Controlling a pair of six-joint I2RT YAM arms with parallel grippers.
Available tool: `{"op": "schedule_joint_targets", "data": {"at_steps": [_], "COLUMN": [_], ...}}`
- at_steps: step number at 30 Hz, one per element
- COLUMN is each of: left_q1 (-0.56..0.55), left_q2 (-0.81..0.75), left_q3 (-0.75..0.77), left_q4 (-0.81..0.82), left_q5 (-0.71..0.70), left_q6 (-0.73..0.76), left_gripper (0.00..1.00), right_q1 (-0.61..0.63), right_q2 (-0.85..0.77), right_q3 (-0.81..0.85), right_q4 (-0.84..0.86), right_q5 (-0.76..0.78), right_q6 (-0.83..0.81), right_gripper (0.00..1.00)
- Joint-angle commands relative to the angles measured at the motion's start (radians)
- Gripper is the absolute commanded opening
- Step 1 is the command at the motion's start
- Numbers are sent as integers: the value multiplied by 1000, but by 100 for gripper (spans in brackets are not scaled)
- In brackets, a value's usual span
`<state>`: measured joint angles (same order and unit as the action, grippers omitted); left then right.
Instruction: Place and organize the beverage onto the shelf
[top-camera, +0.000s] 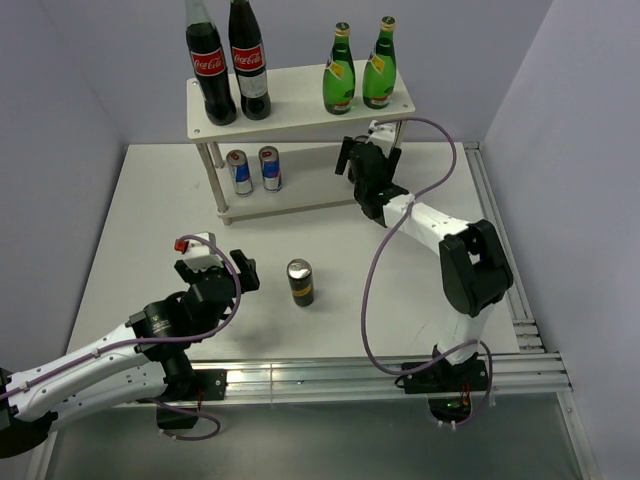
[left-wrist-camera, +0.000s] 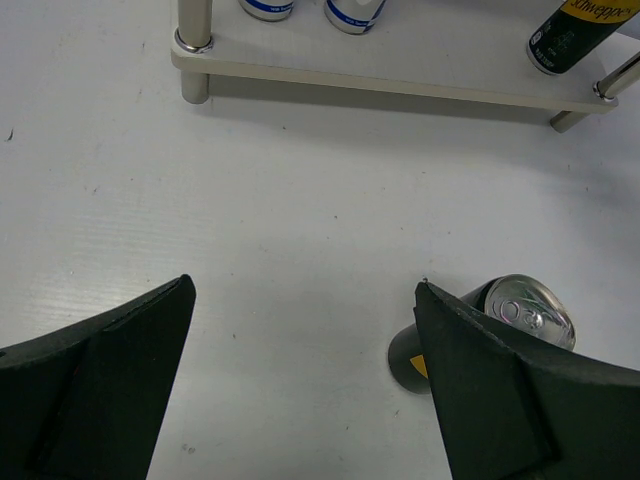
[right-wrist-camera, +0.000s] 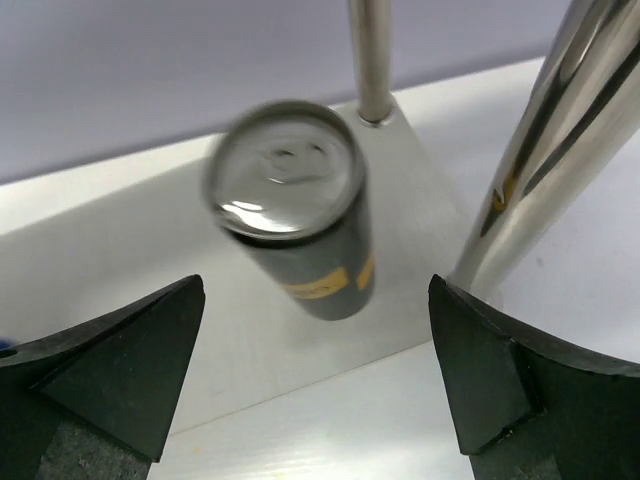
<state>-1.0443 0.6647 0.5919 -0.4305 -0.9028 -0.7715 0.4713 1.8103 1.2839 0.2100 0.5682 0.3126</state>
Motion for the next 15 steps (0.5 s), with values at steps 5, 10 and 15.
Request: {"op": "schedule_joint_targets", "data": {"at_steps": [5,10,15], "left_q1": [-5,-5,-6], "left_q2": [4,9,19], "left_q3": [0,2,5], "left_q4": [16,18,18], "left_q5": [-8,-5,-10], "left_q6": [6,8,9], "left_gripper": [98,98,98], "right_q1": [55,205,418], "right_q2": [-199,-441,-774], "right_q3": [-104,-317,-614], "right_q4": [-32,-43,15], "right_q5": [-73,5,-31], "right_q6": [34,63,92], "right_gripper": [100,100,100]}}
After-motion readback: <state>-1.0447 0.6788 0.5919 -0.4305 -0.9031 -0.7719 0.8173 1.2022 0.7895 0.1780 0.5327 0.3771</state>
